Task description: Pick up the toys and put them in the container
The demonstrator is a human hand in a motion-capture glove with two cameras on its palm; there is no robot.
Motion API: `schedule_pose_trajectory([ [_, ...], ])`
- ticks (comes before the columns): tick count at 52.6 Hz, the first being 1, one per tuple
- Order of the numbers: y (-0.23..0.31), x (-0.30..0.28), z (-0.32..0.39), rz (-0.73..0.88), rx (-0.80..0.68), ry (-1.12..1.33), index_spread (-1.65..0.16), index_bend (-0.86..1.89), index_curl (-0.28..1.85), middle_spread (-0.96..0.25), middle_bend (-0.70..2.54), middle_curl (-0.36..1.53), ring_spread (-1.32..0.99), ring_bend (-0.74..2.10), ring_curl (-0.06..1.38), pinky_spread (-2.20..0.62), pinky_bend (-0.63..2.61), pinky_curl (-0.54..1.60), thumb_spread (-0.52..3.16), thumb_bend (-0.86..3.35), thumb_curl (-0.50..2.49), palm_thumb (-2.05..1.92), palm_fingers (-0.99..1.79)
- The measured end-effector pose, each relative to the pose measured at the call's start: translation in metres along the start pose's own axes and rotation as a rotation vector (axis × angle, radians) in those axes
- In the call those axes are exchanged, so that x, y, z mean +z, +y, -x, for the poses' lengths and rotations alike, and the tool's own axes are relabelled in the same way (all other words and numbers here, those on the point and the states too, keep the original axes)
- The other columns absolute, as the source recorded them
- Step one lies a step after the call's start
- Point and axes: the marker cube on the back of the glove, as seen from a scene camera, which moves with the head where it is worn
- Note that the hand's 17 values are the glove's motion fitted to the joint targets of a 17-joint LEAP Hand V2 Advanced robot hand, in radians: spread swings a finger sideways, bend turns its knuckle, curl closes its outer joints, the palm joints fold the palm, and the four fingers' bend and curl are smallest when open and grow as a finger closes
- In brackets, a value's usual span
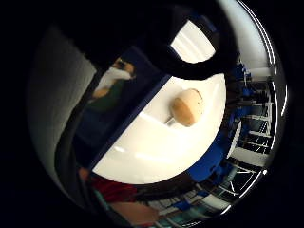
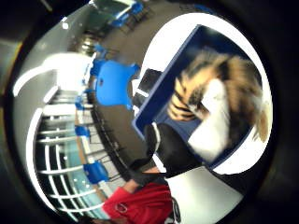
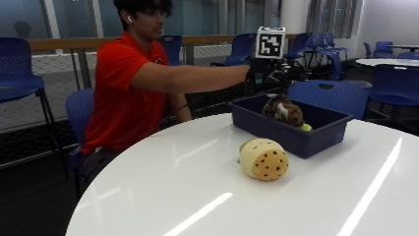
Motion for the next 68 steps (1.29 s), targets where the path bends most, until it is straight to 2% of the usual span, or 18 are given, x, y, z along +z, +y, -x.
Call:
schedule_pose_trajectory([
  [5,0.004,-0.002,-0.01,-0.008,0.001,-0.047,-0.42,0.0,0.69,-0.2,0.16,0.52,-0.13,0.35,0.33,-0.03,1.02,0.4,1.06,-0.08,0.73,0.08,-0.27],
  [13,0.008,-0.004,-0.03,-0.072,0.034,-0.192,-0.38,0.06,0.54,-0.14,0.15,0.46,-0.05,0.29,0.31,0.06,0.98,0.37,1.07,-0.07,0.59,-0.06,-0.24],
  [20,0.009,0.007,-0.071,-0.073,0.142,-0.156,-0.38,0.12,0.47,-0.12,0.16,0.43,-0.02,0.25,0.3,0.1,0.91,0.34,1.04,-0.09,0.49,-0.1,-0.18],
  [39,0.024,0.045,-0.173,-0.011,0.348,-0.105,-0.37,0.15,0.37,-0.1,0.15,0.36,0.0,0.19,0.3,0.13,0.79,0.31,1.01,-0.08,0.32,-0.1,-0.13],
  [68,0.018,0.108,-0.234,0.094,0.504,-0.099,-0.38,0.16,0.32,-0.1,0.14,0.29,0.0,0.18,0.28,0.13,0.77,0.32,1.01,-0.07,0.24,-0.07,-0.12],
])
